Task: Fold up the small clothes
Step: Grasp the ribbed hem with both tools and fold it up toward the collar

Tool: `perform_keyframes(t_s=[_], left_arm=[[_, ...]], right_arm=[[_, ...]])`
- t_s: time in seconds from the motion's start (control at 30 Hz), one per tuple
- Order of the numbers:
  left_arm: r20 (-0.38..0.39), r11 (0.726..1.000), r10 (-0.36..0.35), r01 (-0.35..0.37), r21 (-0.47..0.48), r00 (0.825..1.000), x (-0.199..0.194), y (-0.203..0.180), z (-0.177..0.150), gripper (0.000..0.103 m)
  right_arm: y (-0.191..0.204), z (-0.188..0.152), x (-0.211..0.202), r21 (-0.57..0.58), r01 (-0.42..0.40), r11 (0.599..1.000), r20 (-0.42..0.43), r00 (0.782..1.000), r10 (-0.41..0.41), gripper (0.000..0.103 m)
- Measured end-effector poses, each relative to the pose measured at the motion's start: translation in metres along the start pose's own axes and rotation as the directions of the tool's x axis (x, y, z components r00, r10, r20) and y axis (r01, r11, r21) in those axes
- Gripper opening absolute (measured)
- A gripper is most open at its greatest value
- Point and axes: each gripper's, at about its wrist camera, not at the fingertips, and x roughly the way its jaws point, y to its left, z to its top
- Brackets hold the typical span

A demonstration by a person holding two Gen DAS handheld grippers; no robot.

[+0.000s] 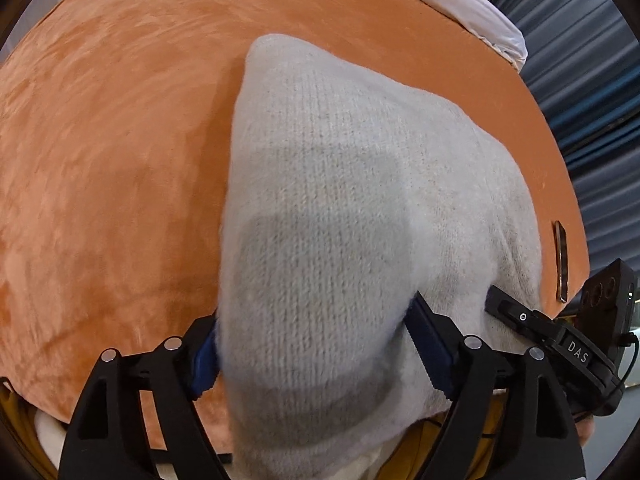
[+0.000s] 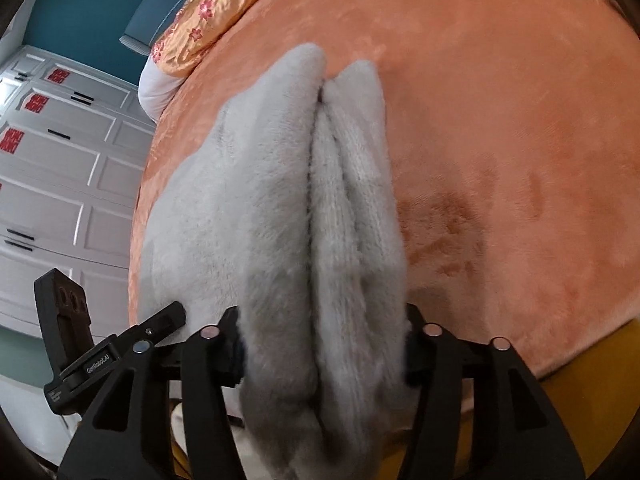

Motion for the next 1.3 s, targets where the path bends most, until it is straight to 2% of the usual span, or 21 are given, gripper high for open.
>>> perform_keyframes(t_s=[0.03, 0.1, 0.2, 0.27, 0.4, 0.5, 0.6, 0.73, 0.83, 0.93, 1.0, 1.03, 1.07, 1.1, 1.13, 1.17, 1.2, 1.23, 1.27, 1.3], left_arm=[[-0.003, 1.000, -0.002, 0.002, 0.001, 1.000, 0.001, -0.002, 0.001, 0.080], [0.005, 1.000, 0.005, -0.005, 0.018, 1.000, 0.000, -0.010, 0.006, 0.075], [0.039, 0.998, 0.016, -0.019, 0.067, 0.999, -0.012, -0.020, 0.005, 0.060], [0.059, 0.996, -0.001, -0.004, 0.086, 0.998, -0.025, -0.019, 0.001, 0.051], [0.114, 0.992, -0.066, 0.053, 0.114, 0.991, -0.058, -0.021, 0.002, 0.045], [0.188, 0.986, -0.110, 0.083, 0.148, 0.976, -0.088, -0.036, 0.009, 0.044], [0.266, 0.977, -0.163, 0.117, 0.180, 0.950, -0.128, -0.035, 0.013, 0.044], [0.372, 0.967, -0.198, 0.118, 0.226, 0.907, -0.171, -0.044, 0.023, 0.044], [0.465, 0.963, -0.210, 0.100, 0.251, 0.860, -0.210, -0.040, 0.032, 0.044], [0.573, 0.965, -0.192, 0.047, 0.258, 0.797, -0.246, -0.023, 0.042, 0.044], [0.610, 0.969, -0.158, 0.003, 0.248, 0.777, -0.252, -0.010, 0.052, 0.045], [0.618, 0.972, -0.140, -0.013, 0.236, 0.774, -0.250, -0.003, 0.057, 0.049], [0.617, 0.977, -0.104, -0.037, 0.212, 0.780, -0.236, 0.013, 0.066, 0.054], [0.592, 0.980, -0.062, -0.063, 0.188, 0.803, -0.216, 0.028, 0.076, 0.057], [0.563, 0.983, -0.022, -0.084, 0.161, 0.826, -0.197, 0.041, 0.084, 0.060], [0.501, 0.988, 0.030, -0.102, 0.118, 0.865, -0.164, 0.063, 0.089, 0.060], [0.447, 0.989, 0.076, -0.125, 0.082, 0.891, -0.139, 0.079, 0.092, 0.060], [0.387, 0.986, 0.136, -0.162, 0.036, 0.912, -0.113, 0.098, 0.090, 0.051], [0.324, 0.984, 0.169, -0.176, -0.008, 0.931, -0.090, 0.116, 0.081, 0.049], [0.294, 0.987, 0.161, -0.157, -0.036, 0.942, -0.078, 0.131, 0.070, 0.049]], right_arm=[[0.000, 0.002, 0.001, 0.003, -0.006, 1.000, -0.002, 1.000, 0.006, 0.052], [0.004, 0.004, -0.002, -0.016, -0.006, 1.000, 0.010, 1.000, 0.006, 0.041], [0.019, 0.001, -0.017, -0.089, 0.016, 0.996, 0.070, 0.998, -0.009, 0.035], [0.035, -0.001, -0.033, -0.117, -0.007, 0.993, 0.118, 0.993, 0.021, 0.033], [0.074, -0.003, -0.064, -0.192, -0.014, 0.981, 0.207, 0.977, 0.055, 0.032], [0.104, -0.007, -0.091, -0.259, -0.008, 0.966, 0.271, 0.959, 0.081, 0.032], [0.135, -0.014, -0.117, -0.325, -0.016, 0.946, 0.337, 0.932, 0.131, 0.032], [0.183, -0.022, -0.145, -0.431, -0.026, 0.902, 0.424, 0.877, 0.228, 0.032], [0.218, -0.023, -0.157, -0.511, -0.049, 0.858, 0.462, 0.826, 0.322, 0.032], [0.248, -0.017, -0.152, -0.568, -0.081, 0.819, 0.470, 0.785, 0.403, 0.033], [0.256, -0.008, -0.136, -0.574, -0.108, 0.812, 0.460, 0.778, 0.429, 0.037], [0.255, 0.001, -0.117, -0.554, -0.109, 0.826, 0.454, 0.792, 0.409, 0.041], [0.251, 0.008, -0.100, -0.527, -0.107, 0.843, 0.443, 0.812, 0.380, 0.048], [0.244, 0.015, -0.078, -0.490, -0.100, 0.866, 0.425, 0.840, 0.338, 0.055], [0.232, 0.022, -0.047, -0.438, -0.077, 0.896, 0.396, 0.878, 0.269, 0.055], [0.217, 0.024, -0.017, -0.391, -0.033, 0.920, 0.365, 0.912, 0.188, 0.055], [0.203, 0.024, 0.007, -0.351, 0.023, 0.936, 0.343, 0.933, 0.106, 0.053], [0.187, 0.018, 0.031, -0.315, 0.092, 0.944, 0.318, 0.948, 0.014, 0.051], [0.175, 0.011, 0.043, -0.301, 0.130, 0.945, 0.296, 0.954, -0.037, 0.049], [0.166, 0.001, 0.049, -0.294, 0.143, 0.945, 0.279, 0.959, -0.058, 0.049]])
